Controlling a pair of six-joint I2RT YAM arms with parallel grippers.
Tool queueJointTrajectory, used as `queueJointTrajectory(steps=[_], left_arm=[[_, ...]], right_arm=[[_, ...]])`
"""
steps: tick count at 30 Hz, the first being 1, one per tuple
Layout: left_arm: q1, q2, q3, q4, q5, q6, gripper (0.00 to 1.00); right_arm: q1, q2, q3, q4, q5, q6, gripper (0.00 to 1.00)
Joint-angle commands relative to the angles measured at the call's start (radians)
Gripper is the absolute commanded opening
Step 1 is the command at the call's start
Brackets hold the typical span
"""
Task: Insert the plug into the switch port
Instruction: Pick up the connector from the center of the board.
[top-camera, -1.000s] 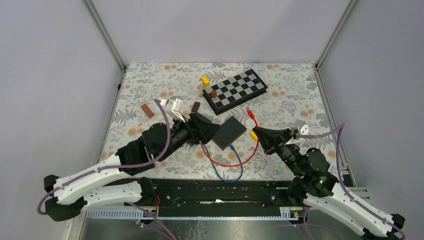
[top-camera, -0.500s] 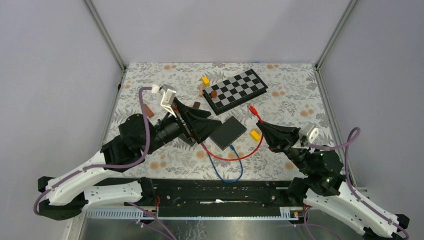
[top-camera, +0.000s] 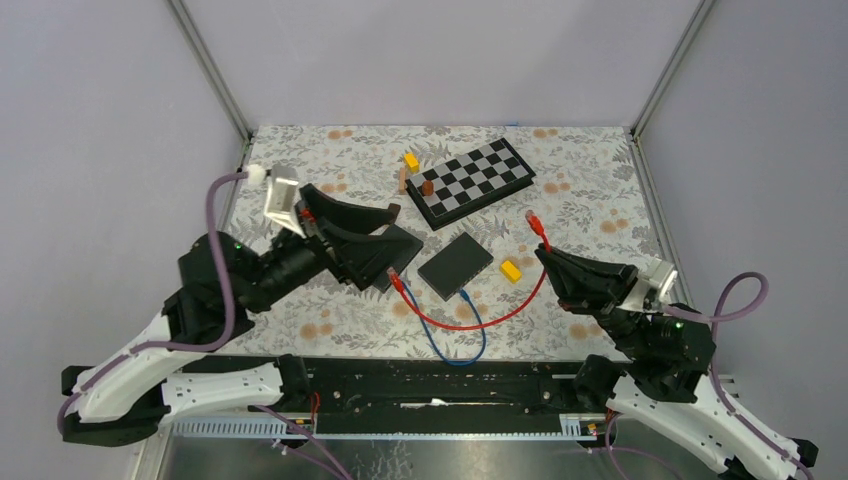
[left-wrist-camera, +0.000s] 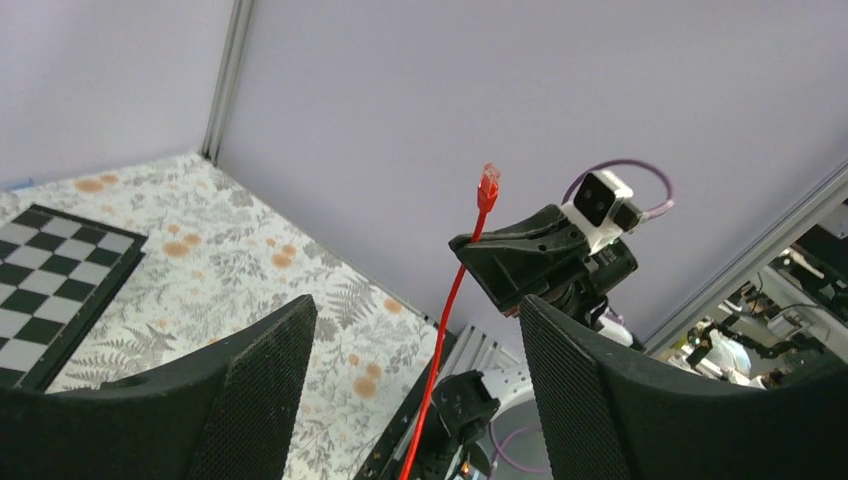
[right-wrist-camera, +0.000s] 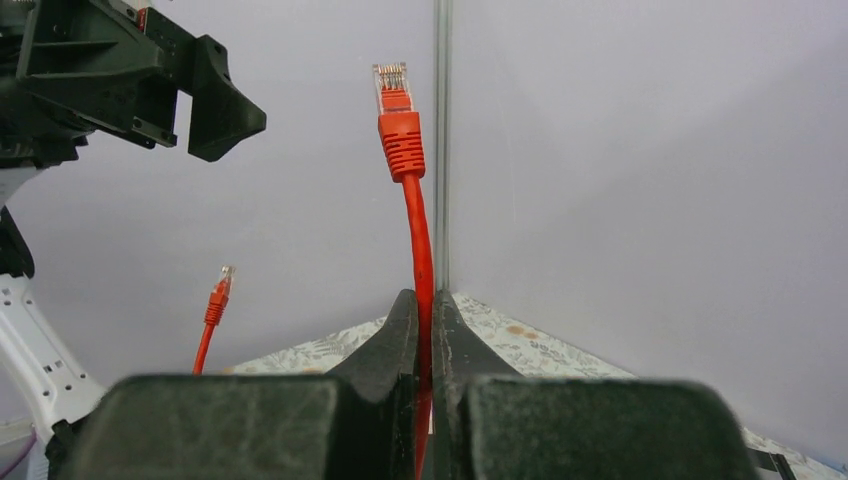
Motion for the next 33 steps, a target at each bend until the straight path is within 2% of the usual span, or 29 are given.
queueJointTrajectory(steps=[1,7,17,33], left_arm=[[0.000,-0.062,0.037,0.003,-0.043,0.032,0.78],[0.000,-0.101,-0.019,0.019,-0.015,0.027,0.82],[0.000,-0.069,0.005,0.047,0.289,0.081,0.81],[0.000,-0.021,0.033,0.152,0.493,0.079,0.81]], right_arm=[[0.002,-0.033,0.021,0.083,0.048,0.052,0.00],[0.001,-0.050,-0.001,0.155,0.110,0.157,0.00],[0.002,-0.077,-0.049,0.267,0.157,0.328,0.00],[0.002,-0.082,-0.031,0.356,0.124,0.404,0.00]])
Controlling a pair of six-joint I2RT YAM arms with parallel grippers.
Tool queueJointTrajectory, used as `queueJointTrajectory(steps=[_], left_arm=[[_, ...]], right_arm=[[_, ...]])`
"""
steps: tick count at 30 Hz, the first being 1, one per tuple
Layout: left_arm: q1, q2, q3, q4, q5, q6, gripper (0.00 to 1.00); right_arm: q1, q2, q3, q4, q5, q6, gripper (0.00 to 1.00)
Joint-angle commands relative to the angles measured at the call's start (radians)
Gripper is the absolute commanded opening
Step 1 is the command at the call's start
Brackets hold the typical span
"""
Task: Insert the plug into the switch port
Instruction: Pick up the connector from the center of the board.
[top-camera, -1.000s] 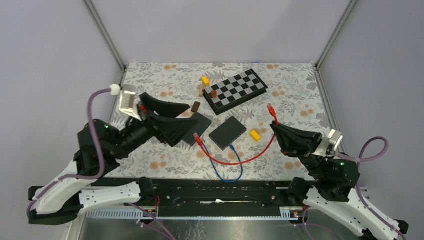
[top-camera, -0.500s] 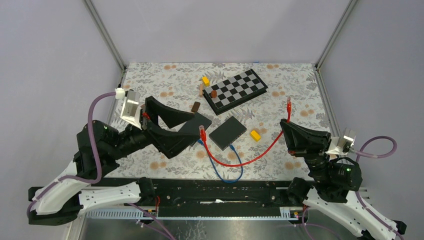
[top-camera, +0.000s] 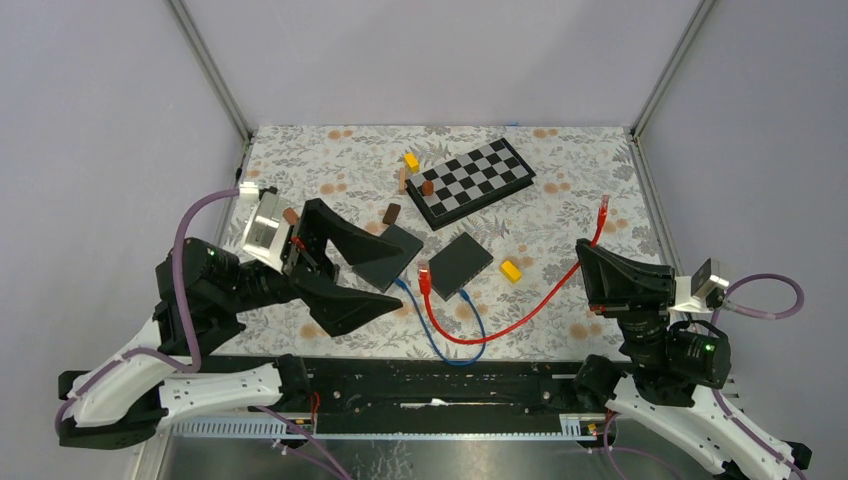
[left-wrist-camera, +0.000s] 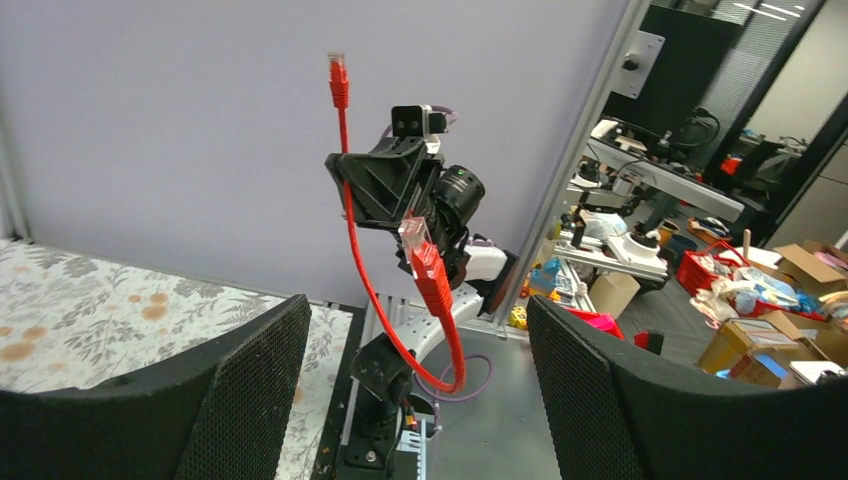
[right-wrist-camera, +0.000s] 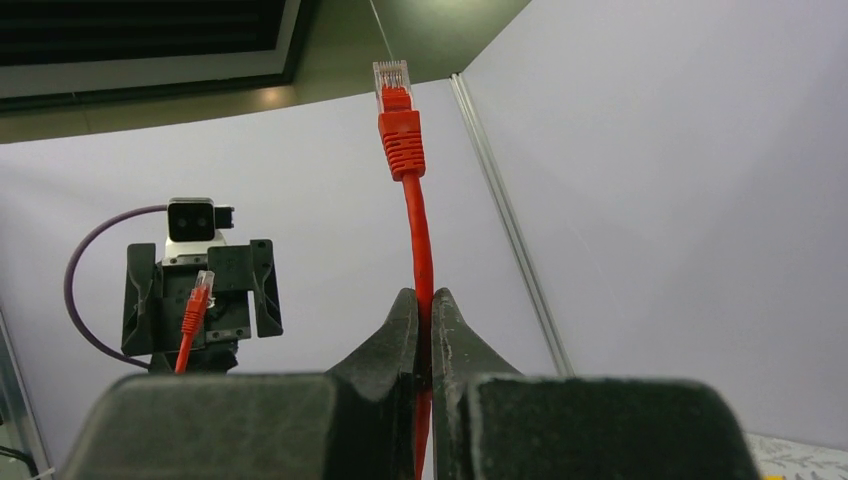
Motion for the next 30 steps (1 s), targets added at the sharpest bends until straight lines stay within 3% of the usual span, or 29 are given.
queueJointTrajectory(steps=[1,11,19,23,30], left_arm=[[0.000,0.042,0.039,0.088,0.100,-0.003,0.81],[0.000,0.169,0.031,0.236,0.213,-0.084,0.72],[0.000,0.205,0.031,0.266,0.254,-0.103,0.56],[0.000,0.214,0.034,0.269,0.267,-0.106,0.32],[0.000,0.213,0.042,0.223,0.239,-0.080,0.00]], right_arm=[[0.001,0.000,0.033,0.079,-0.010,0.030,0.00],[0.000,0.021,0.059,0.080,-0.018,0.038,0.00],[0.001,0.021,0.064,0.077,-0.016,0.039,0.00],[0.001,0.019,0.066,0.070,-0.014,0.040,0.00],[0.001,-0.002,0.054,0.061,-0.005,0.035,0.00]])
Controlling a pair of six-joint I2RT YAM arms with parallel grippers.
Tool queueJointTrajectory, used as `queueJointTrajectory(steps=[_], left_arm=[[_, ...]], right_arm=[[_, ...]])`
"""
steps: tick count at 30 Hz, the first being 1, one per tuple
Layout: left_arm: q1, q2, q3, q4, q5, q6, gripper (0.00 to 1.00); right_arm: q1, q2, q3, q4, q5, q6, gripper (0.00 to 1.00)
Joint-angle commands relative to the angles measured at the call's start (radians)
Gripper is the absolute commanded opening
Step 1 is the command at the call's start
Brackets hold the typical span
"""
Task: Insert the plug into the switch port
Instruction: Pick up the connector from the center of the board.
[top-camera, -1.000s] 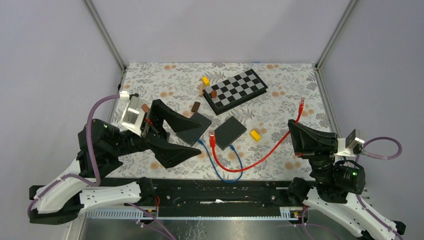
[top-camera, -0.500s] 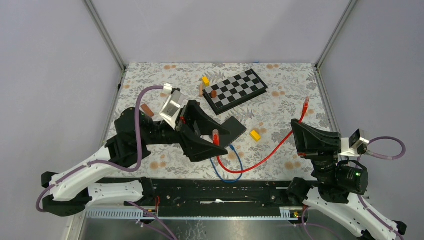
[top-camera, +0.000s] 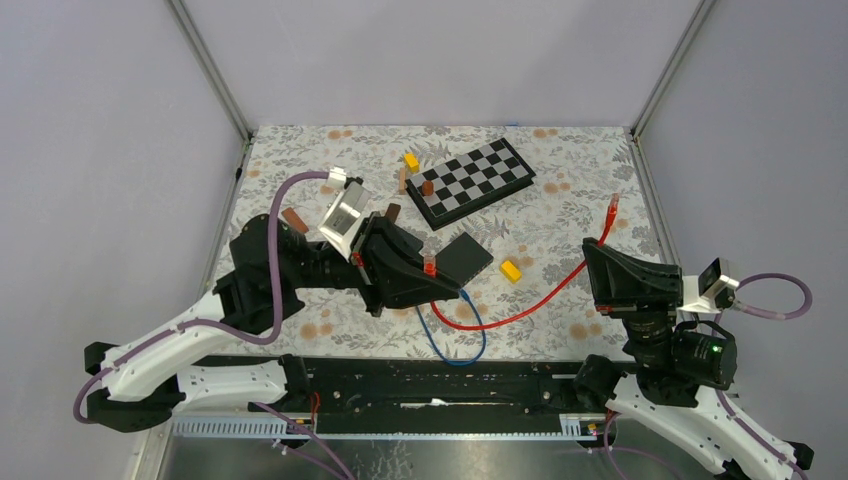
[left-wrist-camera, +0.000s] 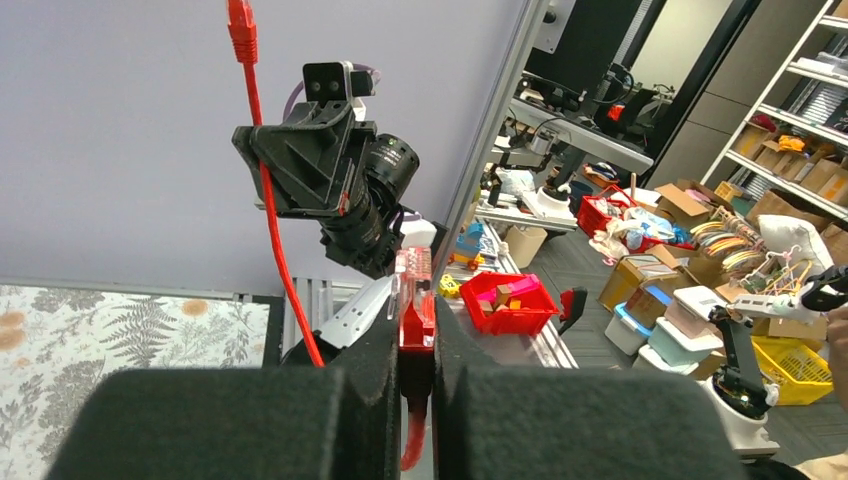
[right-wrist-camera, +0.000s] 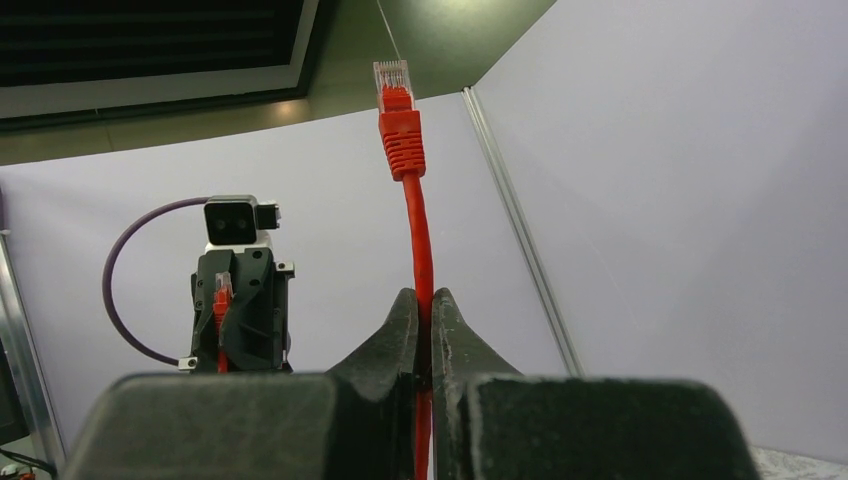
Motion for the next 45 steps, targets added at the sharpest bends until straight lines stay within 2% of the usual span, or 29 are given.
queueJointTrajectory(steps=[1,14,19,22,24,33,37,41,45], left_arm=[[0.000,0.001,0.035,-0.009,-0.022,0.041,0.00],[0.000,0.051,0.114,-0.298,-0.344,0.186,0.00],[-0.001,0.051,0.108,-0.328,-0.451,0.197,0.00],[0.000,0.046,0.092,-0.331,-0.502,0.199,0.00],[-0.001,0.043,0.088,-0.325,-0.528,0.194,0.00],[-0.001,0.001,0.075,-0.272,-0.539,0.198,0.00],[0.000,-0.010,0.047,-0.214,-0.585,0.176,0.00],[-0.001,-0.013,-0.009,-0.088,-0.638,0.158,0.00],[-0.001,0.038,-0.003,0.019,-0.690,0.161,0.00]], right_arm=[[0.001,-0.018,0.026,0.040,0.003,0.004,0.00],[0.001,-0.015,0.026,-0.025,-0.002,-0.045,0.00],[0.001,0.010,0.038,-0.063,-0.007,-0.080,0.00],[0.001,0.042,0.091,-0.164,-0.033,-0.151,0.00],[0.000,0.065,0.121,-0.219,-0.040,-0.200,0.00],[0.001,0.089,0.096,-0.173,-0.020,-0.266,0.00],[0.001,0.133,0.114,-0.187,0.045,-0.371,0.00],[0.001,0.197,0.108,-0.097,0.077,-0.520,0.00],[0.001,0.273,0.110,0.040,0.092,-0.665,0.00]])
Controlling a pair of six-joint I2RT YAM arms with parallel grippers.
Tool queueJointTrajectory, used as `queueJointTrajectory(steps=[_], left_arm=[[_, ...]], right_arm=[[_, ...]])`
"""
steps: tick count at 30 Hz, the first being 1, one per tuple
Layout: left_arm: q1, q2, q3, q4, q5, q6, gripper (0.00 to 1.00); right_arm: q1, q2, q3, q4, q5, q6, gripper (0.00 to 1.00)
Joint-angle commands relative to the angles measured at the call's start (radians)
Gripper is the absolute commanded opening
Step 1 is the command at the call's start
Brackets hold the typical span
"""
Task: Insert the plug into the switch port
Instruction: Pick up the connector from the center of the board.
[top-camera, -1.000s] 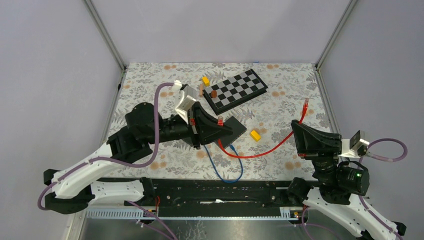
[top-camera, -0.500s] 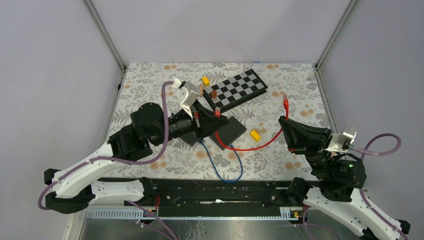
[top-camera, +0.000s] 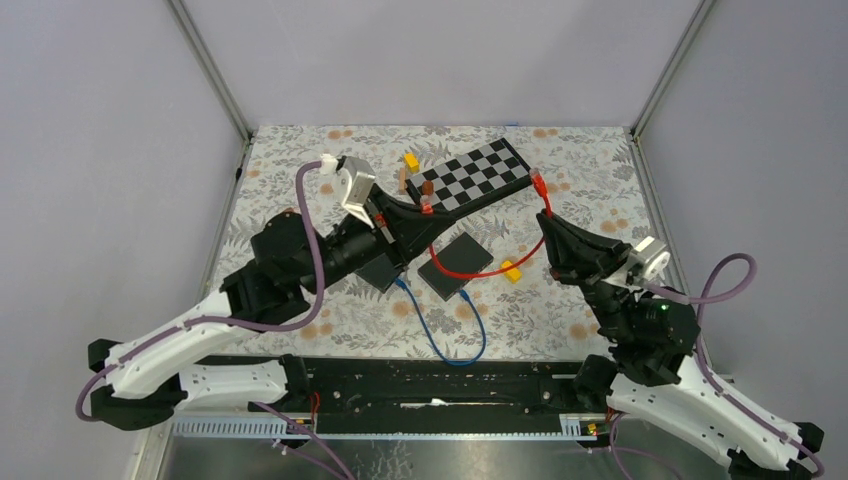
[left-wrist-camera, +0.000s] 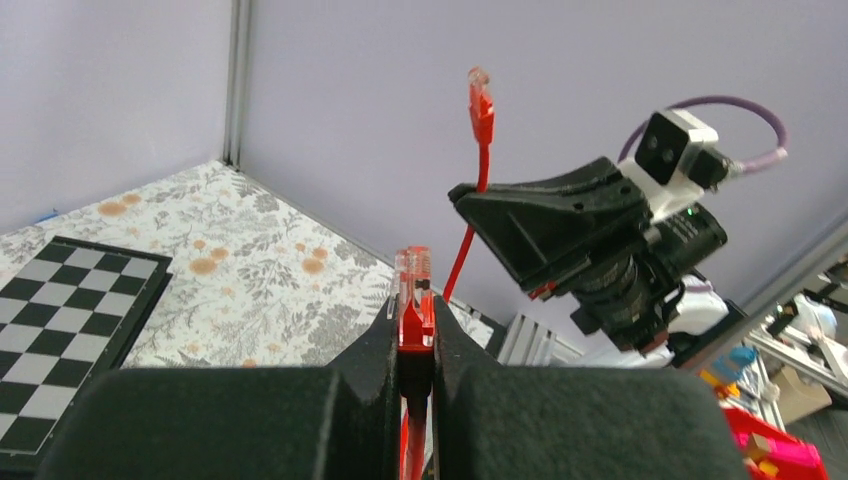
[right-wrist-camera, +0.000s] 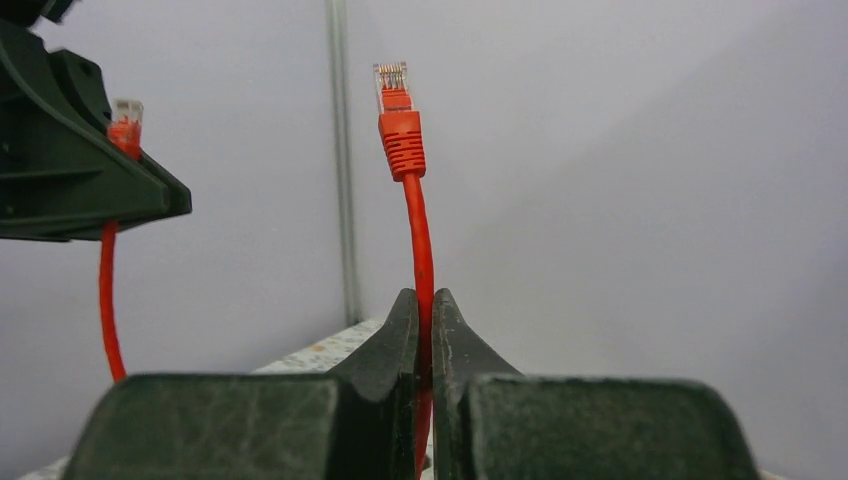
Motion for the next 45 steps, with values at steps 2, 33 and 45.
queueJointTrajectory(steps=[2,33,45], left_arm=[[0.000,0.060,-0.007,0.262,-0.101,0.010,0.00],[-0.001,0.336,-0.061,0.991,0.103,0.285,0.00],[0.000,0.254,-0.084,0.863,0.270,0.324,0.00]], right_arm=[[0.001,0.089,0.023,0.271,0.045,-0.261,0.00],[0.004,0.411,-0.071,1.052,0.046,-0.920,0.00],[0.005,0.278,-0.025,0.742,0.164,-0.631,0.05]])
